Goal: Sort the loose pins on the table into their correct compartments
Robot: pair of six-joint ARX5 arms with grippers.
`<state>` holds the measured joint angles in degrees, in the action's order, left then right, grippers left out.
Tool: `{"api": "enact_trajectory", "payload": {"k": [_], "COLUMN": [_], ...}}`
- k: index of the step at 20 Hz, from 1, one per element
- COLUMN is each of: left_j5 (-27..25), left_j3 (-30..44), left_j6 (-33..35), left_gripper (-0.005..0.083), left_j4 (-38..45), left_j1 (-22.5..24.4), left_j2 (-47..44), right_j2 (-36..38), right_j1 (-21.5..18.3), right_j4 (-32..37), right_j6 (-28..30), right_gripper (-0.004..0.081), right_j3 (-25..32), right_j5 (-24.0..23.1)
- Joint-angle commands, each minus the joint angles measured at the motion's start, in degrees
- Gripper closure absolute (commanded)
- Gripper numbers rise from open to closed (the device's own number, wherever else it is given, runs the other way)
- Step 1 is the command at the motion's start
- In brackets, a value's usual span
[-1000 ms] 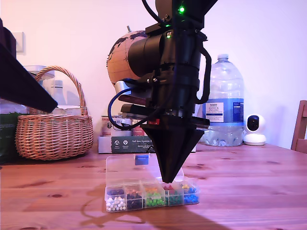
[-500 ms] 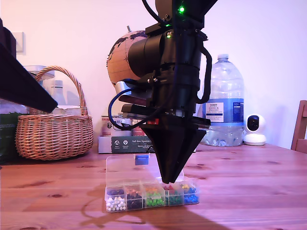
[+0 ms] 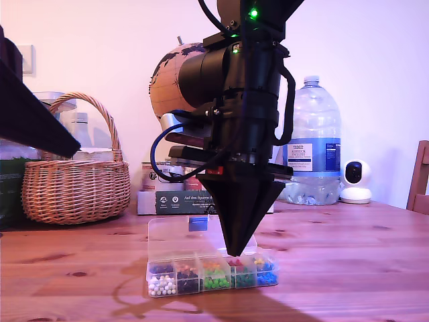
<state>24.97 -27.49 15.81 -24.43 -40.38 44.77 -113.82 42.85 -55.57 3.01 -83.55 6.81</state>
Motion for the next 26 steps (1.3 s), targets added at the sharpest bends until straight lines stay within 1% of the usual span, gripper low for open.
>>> {"api": "enact_trajectory", "payload": {"k": [1,4,8,10,11,14,17,19,20,22,26], "left_j5": [0.0,0.0,-0.9,-3.7,-5.2,-7.7,-8.2,-8.2,-8.4,-8.4,-10.5], "left_j3": [-0.1,-0.1,-0.1,-0.1,-0.1,-0.1,-0.1,-0.1,-0.1,-0.1,-0.1], "left_j6": [0.1,0.1,-0.3,-4.8,-6.3,-8.6,-12.1,-13.6,-14.0,-14.7,-15.4], "left_gripper": [0.0797,0.0797,0.0797,0.0797,0.0797,0.0797,0.0797,0.0797,0.0797,0.0797,0.0797], "left_j4": [0.3,0.4,1.5,3.6,4.4,7.5,14.3,18.6,20.1,21.4,23.1], "left_j1": [-0.1,-0.1,0.0,0.4,0.9,2.9,5.1,5.7,5.8,5.7,5.8], "left_j2": [0.3,0.3,0.3,0.3,0.3,0.2,0.2,0.1,0.1,0.1,0.1], "right_j2": [1.7,6.4,13.3,17.2,19.3,25.2,31.1,34.3,35.6,38.0,43.3], "right_j1": [0.3,0.3,0.3,0.3,0.3,0.2,-0.1,-0.9,-1.7,-4.5,-11.5], "right_j4": [0.6,3.7,10.1,15.2,18.4,29.1,42.7,52.6,56.2,60.5,69.2], "right_j6": [0.0,-1.1,-3.1,-3.8,-5.1,-7.5,-8.4,-11.4,-12.0,-12.0,-12.0], "right_gripper": [0.0783,0.0783,0.0783,0.0783,0.0783,0.0783,0.0783,0.0783,0.0783,0.0783,0.0783], "right_j3": [0.3,0.3,0.4,2.3,4.0,11.4,21.5,28.2,30.9,35.3,44.9], "right_j5": [-0.7,-1.9,-6.2,-8.9,-10.5,-13.5,-13.8,-13.8,-14.1,-14.1,-8.6]}}
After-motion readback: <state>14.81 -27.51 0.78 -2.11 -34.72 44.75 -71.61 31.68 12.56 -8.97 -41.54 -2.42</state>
